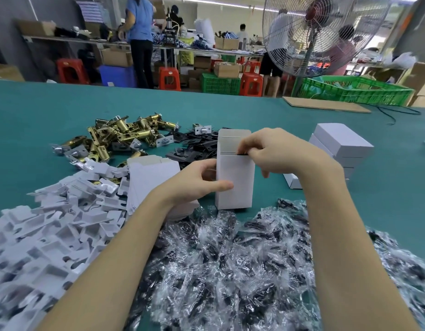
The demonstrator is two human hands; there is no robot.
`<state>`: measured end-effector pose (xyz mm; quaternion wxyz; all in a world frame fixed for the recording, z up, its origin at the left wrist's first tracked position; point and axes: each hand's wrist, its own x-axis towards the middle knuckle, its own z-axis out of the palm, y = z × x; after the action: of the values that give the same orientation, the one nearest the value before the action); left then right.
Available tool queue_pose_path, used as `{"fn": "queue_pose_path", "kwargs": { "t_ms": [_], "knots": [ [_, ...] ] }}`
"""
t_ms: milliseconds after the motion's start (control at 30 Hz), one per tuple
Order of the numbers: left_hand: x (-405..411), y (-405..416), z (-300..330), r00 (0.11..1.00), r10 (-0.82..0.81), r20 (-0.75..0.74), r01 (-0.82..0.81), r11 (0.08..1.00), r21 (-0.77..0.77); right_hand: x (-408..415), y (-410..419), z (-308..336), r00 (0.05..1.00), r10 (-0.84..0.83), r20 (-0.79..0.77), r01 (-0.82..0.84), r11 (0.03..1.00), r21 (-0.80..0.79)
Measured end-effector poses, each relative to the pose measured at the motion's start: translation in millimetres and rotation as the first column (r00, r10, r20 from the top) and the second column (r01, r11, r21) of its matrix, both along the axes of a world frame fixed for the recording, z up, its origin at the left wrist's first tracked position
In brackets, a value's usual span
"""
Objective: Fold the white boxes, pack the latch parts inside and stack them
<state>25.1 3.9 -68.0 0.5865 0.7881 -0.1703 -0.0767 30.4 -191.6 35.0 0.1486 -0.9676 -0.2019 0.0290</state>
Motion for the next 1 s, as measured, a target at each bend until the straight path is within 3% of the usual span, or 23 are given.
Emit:
{"fn": "queue_pose_path", "kwargs": {
  "t_ms": [133, 467, 700, 733, 800, 867, 1000],
  "knots": [
    [-0.2, -0.1, 1.8, 1.0, -0.008, 0.007, 0.008, 1.0, 0.013, -3.4, 6.4, 1.9, 0.994, -0.012, -0.104, 0.003, 0.997, -0.082],
    [0.7, -0.5, 1.3, 1.0, 0.007, 0.019, -0.008, 1.0, 0.03, -3.7, 8.8, 0.9, 0.986, -0.028, -0.166, 0.023, 0.999, -0.034],
    [0.5, -0.8, -1.0, 0.999, 0.052, -0.01, -0.052, 0.999, 0.016, -14.8, -2.0, 25.6, 0.992, -0.008, 0.122, -0.007, 0.993, 0.12],
    [0.7, -1.5, -1.7, 0.998, 0.064, -0.007, -0.064, 0.998, 0.013, -17.1, -4.4, 27.2, 0.997, 0.004, 0.083, -0.011, 0.997, 0.081],
    [0.9, -2.9, -2.6, 0.993, 0.11, 0.031, -0.11, 0.994, 0.009, -20.0, -4.6, 23.2, 0.987, 0.002, -0.163, -0.007, 1.0, -0.029],
    [0.1, -3.9, -4.0, 0.986, 0.158, 0.061, -0.157, 0.987, -0.025, -21.2, 1.4, 11.3, 0.909, -0.061, -0.412, -0.003, 0.988, -0.151],
    [-0.4, -4.3, -8.2, 0.977, 0.193, 0.09, -0.188, 0.98, -0.06, -14.3, 16.4, -15.5, 0.797, -0.137, -0.588, -0.048, 0.956, -0.289]
  ]
}}
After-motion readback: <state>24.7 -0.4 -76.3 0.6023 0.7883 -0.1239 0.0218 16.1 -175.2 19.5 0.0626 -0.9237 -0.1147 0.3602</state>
